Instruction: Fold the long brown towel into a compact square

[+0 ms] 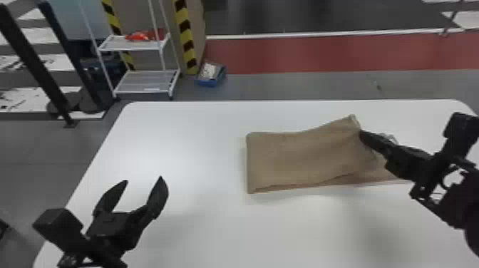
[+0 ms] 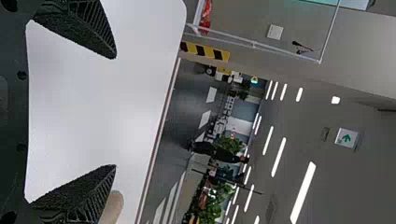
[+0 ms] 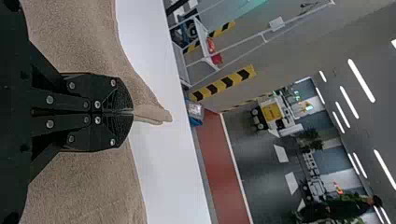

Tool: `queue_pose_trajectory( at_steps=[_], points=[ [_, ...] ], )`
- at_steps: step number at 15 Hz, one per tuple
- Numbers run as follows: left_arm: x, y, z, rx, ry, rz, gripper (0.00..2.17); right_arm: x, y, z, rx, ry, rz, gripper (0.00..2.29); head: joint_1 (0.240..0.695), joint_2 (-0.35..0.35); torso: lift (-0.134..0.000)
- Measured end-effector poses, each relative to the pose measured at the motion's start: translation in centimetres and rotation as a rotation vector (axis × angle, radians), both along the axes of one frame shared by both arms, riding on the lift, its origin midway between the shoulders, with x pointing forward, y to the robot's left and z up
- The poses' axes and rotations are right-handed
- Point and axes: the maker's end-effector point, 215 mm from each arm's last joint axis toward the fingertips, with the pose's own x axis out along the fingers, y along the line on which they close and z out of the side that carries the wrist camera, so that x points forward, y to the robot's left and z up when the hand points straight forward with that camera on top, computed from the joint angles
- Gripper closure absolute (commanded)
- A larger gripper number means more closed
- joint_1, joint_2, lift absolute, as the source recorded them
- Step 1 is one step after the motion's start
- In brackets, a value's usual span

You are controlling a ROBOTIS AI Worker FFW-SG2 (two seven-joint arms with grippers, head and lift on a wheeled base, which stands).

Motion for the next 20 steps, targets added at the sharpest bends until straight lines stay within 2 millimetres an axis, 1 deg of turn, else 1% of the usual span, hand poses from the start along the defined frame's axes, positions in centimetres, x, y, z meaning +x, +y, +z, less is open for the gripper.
queue_pose_trajectory(
  at_steps=[1, 2, 4, 6, 7, 8, 10, 11, 13, 15, 16, 18, 19, 20],
  points=[
    [0.0, 0.2, -0.1, -0.002, 0.001, 0.002, 0.03, 0.0, -1.2, 0.0, 0.014, 0.004, -0.021, 1.30, 0.695, 0.046, -0.123],
    [0.0, 0.2, -0.2, -0.005, 0.002, 0.001, 0.03, -0.1, -1.4, -1.0, 0.018, 0.020, -0.026, 1.30, 0.695, 0.039, -0.123],
    [0.2, 0.1, -0.3, -0.010, 0.000, -0.004, 0.03, 0.4, -0.6, -3.4, 0.012, 0.055, -0.016, 1.30, 0.695, 0.045, -0.123],
    [0.2, 0.1, -0.4, -0.010, 0.002, -0.004, 0.03, 1.2, 0.0, -4.1, 0.008, 0.065, -0.005, 1.30, 0.695, 0.051, -0.123],
    [0.2, 0.2, -0.5, -0.009, 0.004, -0.002, 0.03, 1.4, -0.4, -3.7, 0.015, 0.059, -0.009, 1.30, 0.695, 0.052, -0.123],
    [0.1, 0.5, -0.6, -0.008, 0.006, 0.001, 0.03, 1.5, -1.6, -3.0, 0.023, 0.050, -0.028, 1.30, 0.695, 0.049, -0.123],
    [0.0, 0.8, -0.8, -0.006, 0.010, 0.007, 0.03, 1.5, -5.5, -1.2, 0.036, 0.037, -0.088, 1.30, 0.695, 0.007, -0.123],
    [0.0, 0.8, -0.9, -0.007, 0.012, 0.008, 0.03, 1.6, -6.5, -0.8, 0.035, 0.034, -0.099, 1.30, 0.695, -0.006, -0.123],
    [0.1, 0.5, -1.0, -0.011, 0.012, 0.001, 0.03, 1.8, -7.1, -1.7, 0.034, 0.050, -0.105, 1.30, 0.695, -0.017, -0.123],
    [0.1, 0.1, -1.0, -0.013, 0.012, -0.006, 0.03, 2.3, -7.2, -2.9, 0.039, 0.067, -0.105, 1.30, 0.695, -0.025, -0.123],
    [0.0, 0.2, -1.1, -0.012, 0.014, -0.005, 0.03, 2.4, -7.1, -3.0, 0.039, 0.068, -0.103, 1.30, 0.695, -0.024, -0.123],
    [-0.2, 0.5, -1.2, -0.009, 0.016, -0.001, 0.03, 2.5, -7.4, -2.6, 0.041, 0.067, -0.102, 1.30, 0.695, -0.022, -0.123],
    [-0.2, 0.5, -1.1, -0.008, 0.016, 0.000, 0.03, 2.4, -8.0, -1.9, 0.045, 0.059, -0.106, 1.30, 0.695, -0.024, -0.123],
    [-0.3, 0.6, -1.1, -0.007, 0.016, 0.001, 0.04, 2.2, -9.2, -1.3, 0.048, 0.059, -0.120, 1.30, 0.695, -0.041, -0.123]
  ],
)
